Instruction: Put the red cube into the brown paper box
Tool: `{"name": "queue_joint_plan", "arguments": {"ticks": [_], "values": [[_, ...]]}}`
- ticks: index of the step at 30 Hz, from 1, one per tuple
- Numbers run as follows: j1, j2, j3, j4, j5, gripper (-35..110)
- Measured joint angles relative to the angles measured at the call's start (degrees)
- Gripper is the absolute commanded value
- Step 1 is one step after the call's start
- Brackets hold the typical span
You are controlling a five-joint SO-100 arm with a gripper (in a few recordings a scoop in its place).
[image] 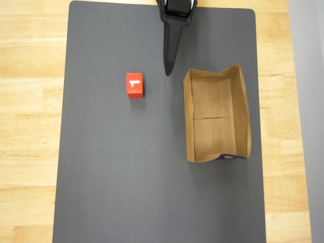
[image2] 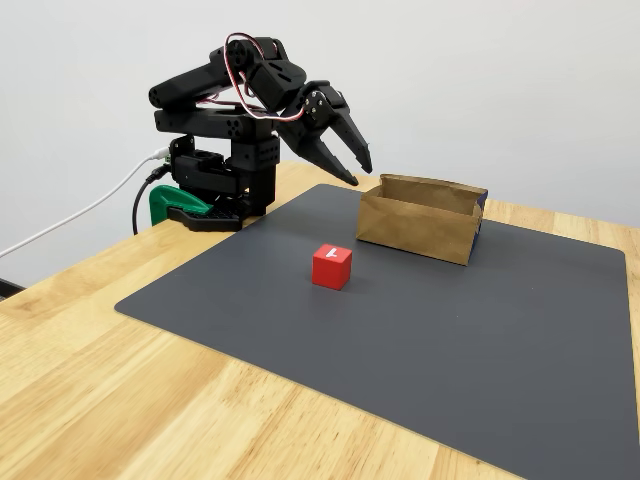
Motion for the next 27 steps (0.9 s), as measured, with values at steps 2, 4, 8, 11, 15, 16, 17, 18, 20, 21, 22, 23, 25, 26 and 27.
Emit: {"name": "queue_joint_plan", "arguments": {"ticks": [2,4,8,11,15,16,17,18,20,21,22,23,25,26,27], "values": [[1.1,-1.7,-2.0,0.7,-1.8,16],[2.5,-3.5,-4.0,2.9,-3.5,16],[5.4,-8.2,-8.1,5.5,-7.1,16],[7.1,-12.7,-11.2,9.1,-10.9,17],[12.3,-17.1,-14.9,12.8,-14.5,21],[13.4,-18.6,-15.9,13.4,-14.9,21],[14.4,-19.9,-16.7,14.0,-15.6,22],[15.8,-21.2,-17.9,14.5,-16.4,23],[19.1,-25.1,-20.9,15.0,-17.1,24],[19.8,-27.0,-22.0,15.0,-17.7,25],[20.0,-28.7,-22.7,14.9,-18.3,26],[20.4,-30.7,-23.2,14.7,-19.2,27],[21.7,-34.6,-24.2,13.4,-20.7,27],[22.2,-36.6,-24.5,12.7,-21.2,27],[22.5,-38.7,-24.7,12.0,-21.8,27]]}}
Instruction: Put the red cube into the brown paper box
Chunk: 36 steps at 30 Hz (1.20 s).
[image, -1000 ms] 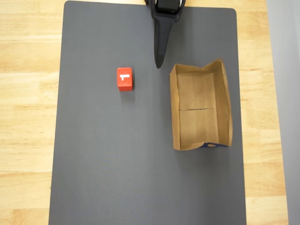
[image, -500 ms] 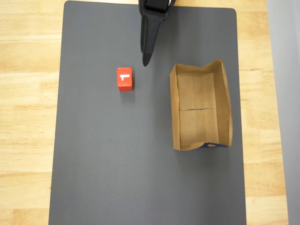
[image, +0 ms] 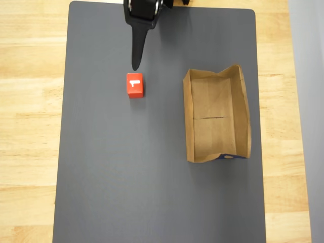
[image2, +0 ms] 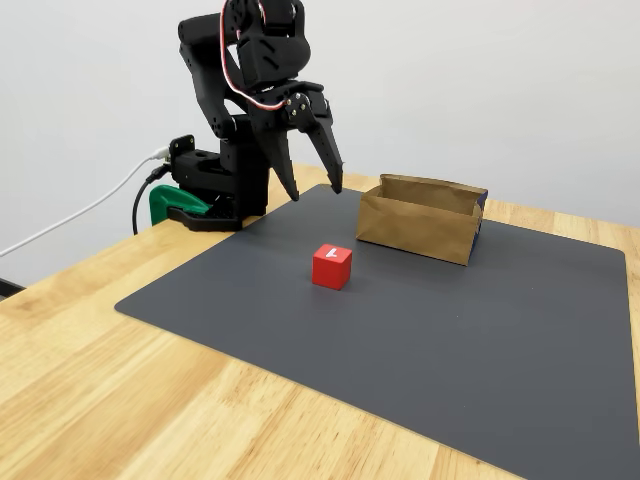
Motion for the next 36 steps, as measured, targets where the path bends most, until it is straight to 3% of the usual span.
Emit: {"name": "queue_joint_plan", "arguments": {"ticks": [9,36], "values": [[0.1,-14.8,-5.8,-0.5,-2.8,27],[-3.0,-39.6,-16.2,-0.5,1.4,32]]}}
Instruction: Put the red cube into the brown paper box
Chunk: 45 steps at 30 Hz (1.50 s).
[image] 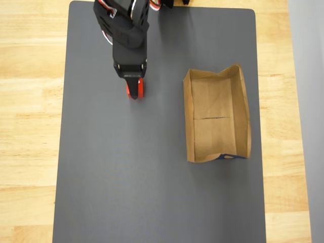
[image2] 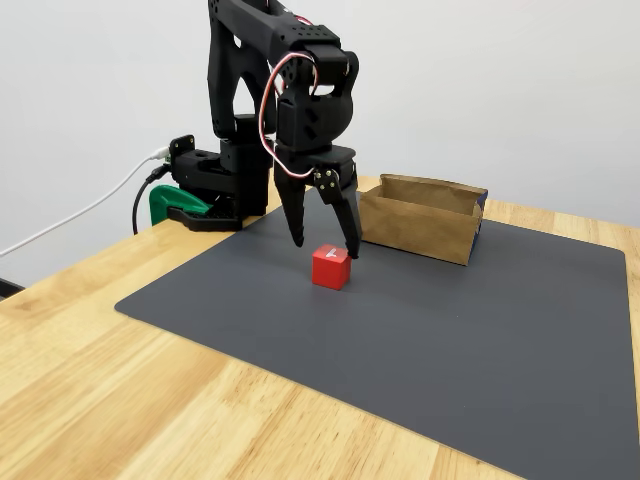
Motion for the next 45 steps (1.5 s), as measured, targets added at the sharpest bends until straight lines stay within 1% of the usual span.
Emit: {"name": "queue_joint_plan", "arguments": {"ticks": [7,16,24,31,35,39,45], "values": [[-1.1,-4.0,-2.1,-0.3,-0.4,32],[-1.7,-9.5,-8.7,-0.1,-1.1,28],[-1.1,-12.3,-10.1,-0.9,-3.3,9],[-1.0,-13.4,-10.7,-1.6,-6.1,0],[-1.1,-12.9,-10.5,-3.0,-7.3,0],[-1.3,-11.2,-10.5,-6.2,-6.3,0],[-1.5,-0.7,-6.1,-11.8,-5.3,0]]}}
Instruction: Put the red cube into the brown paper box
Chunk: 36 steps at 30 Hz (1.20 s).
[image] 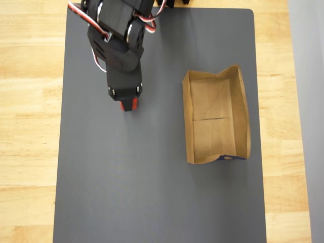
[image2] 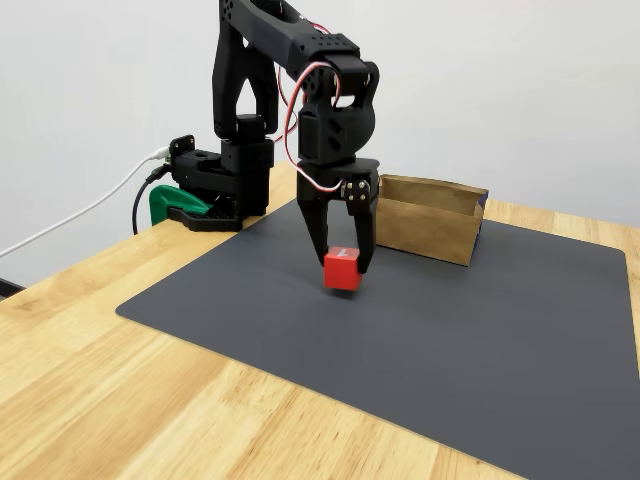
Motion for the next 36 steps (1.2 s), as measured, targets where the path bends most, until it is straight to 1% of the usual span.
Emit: {"name": "queue_joint_plan", "arguments": {"ticks": [7,9,12,15,18,22,26,31,36], "values": [[-2.6,16.3,7.6,-3.9,1.0,0],[-4.1,20.6,12.2,-6.1,1.6,0],[-7.7,32.4,18.5,-9.8,2.5,0],[-10.4,44.3,23.6,-11.5,3.9,0],[-15.4,53.6,26.4,-11.9,6.2,0],[-24.0,61.7,26.5,-10.9,12.6,0],[-29.6,62.8,26.5,-8.7,17.8,0],[-33.5,56.2,26.5,-8.7,24.3,0],[-36.2,46.7,26.5,-13.2,26.5,0]]}}
